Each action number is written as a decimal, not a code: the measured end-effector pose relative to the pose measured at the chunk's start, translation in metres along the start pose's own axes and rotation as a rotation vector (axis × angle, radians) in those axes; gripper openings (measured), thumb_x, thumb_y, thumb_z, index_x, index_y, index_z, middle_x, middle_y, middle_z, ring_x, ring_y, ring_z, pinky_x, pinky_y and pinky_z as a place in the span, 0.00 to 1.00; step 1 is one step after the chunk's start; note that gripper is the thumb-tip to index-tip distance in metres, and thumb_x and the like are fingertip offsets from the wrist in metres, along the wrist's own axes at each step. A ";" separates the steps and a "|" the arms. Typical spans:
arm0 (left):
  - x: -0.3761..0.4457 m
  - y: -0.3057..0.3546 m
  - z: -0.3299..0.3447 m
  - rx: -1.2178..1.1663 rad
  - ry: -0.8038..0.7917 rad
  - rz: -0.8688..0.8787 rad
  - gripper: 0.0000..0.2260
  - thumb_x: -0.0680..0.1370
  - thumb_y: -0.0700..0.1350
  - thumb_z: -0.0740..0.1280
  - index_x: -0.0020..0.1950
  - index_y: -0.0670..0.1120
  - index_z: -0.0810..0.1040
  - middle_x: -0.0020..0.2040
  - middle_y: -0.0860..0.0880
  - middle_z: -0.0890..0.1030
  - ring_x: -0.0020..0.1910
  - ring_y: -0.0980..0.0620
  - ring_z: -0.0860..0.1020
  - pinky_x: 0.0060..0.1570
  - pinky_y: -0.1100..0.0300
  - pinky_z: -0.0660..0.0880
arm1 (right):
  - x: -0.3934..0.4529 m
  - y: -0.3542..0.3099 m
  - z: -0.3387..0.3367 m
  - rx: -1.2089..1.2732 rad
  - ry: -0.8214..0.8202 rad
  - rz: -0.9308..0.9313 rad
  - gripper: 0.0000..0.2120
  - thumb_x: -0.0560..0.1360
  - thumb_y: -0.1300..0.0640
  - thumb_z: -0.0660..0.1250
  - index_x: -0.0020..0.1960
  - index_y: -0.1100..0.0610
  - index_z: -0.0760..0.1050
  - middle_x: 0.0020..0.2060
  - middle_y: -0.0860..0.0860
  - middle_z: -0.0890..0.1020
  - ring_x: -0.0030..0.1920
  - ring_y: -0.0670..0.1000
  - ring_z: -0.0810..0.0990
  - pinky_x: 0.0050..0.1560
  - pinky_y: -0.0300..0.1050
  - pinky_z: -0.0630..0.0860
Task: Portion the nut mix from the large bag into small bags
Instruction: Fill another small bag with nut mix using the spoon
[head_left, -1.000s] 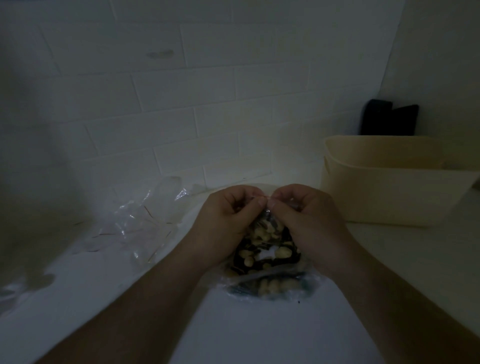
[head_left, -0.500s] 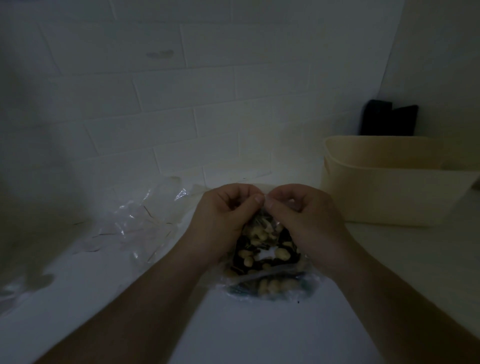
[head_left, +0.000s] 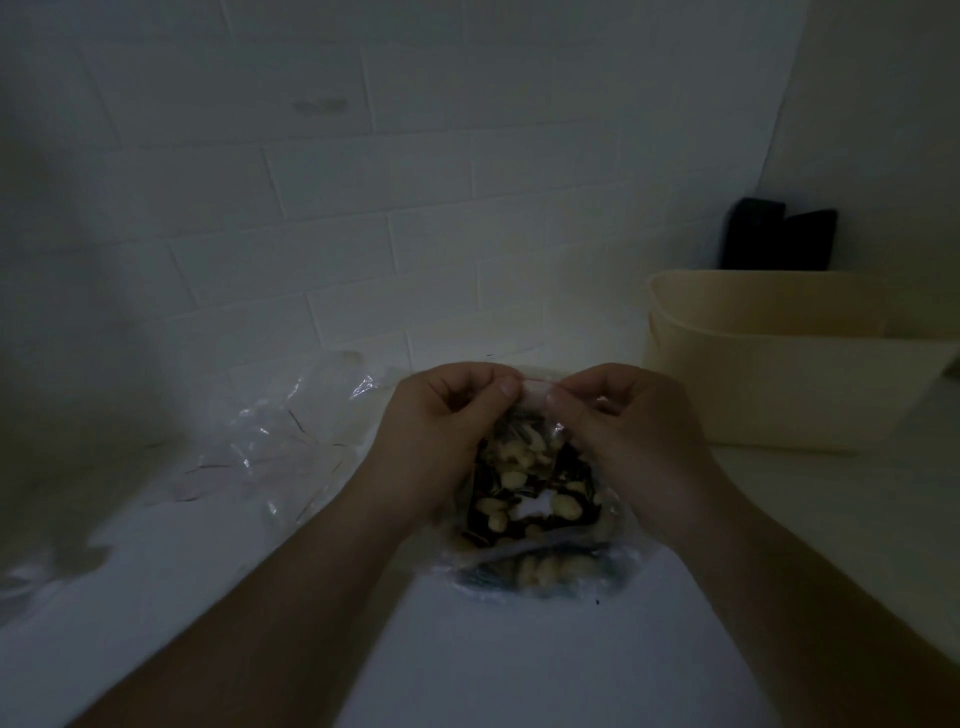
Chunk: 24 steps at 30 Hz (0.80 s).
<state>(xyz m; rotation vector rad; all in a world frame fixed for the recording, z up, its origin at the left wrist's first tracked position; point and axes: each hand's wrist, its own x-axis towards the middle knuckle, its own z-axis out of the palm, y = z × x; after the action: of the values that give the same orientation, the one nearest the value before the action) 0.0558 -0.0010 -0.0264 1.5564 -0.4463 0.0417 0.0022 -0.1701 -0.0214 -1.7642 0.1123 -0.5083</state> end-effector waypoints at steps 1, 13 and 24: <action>0.000 0.001 0.000 0.000 0.007 -0.005 0.05 0.80 0.39 0.71 0.47 0.44 0.87 0.43 0.46 0.88 0.44 0.52 0.86 0.46 0.61 0.81 | 0.001 0.000 -0.001 -0.003 0.000 0.004 0.06 0.73 0.55 0.78 0.38 0.50 0.85 0.35 0.47 0.87 0.38 0.46 0.86 0.42 0.44 0.81; 0.003 0.001 -0.004 -0.036 0.056 0.020 0.04 0.80 0.38 0.72 0.47 0.42 0.86 0.41 0.46 0.87 0.42 0.52 0.84 0.45 0.59 0.81 | 0.002 -0.001 -0.006 0.114 -0.049 0.062 0.08 0.74 0.57 0.77 0.37 0.47 0.86 0.34 0.52 0.86 0.35 0.50 0.84 0.39 0.44 0.80; -0.004 0.002 0.006 -0.153 -0.238 -0.280 0.09 0.79 0.43 0.72 0.57 0.43 0.84 0.55 0.39 0.87 0.50 0.45 0.84 0.56 0.51 0.81 | 0.007 0.003 -0.003 0.538 0.027 0.334 0.14 0.79 0.55 0.72 0.35 0.53 0.80 0.40 0.58 0.83 0.40 0.56 0.83 0.37 0.45 0.81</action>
<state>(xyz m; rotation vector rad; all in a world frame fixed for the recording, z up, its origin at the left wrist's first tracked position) 0.0506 -0.0055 -0.0258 1.4651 -0.4041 -0.3890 0.0078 -0.1756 -0.0221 -1.1819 0.2594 -0.2824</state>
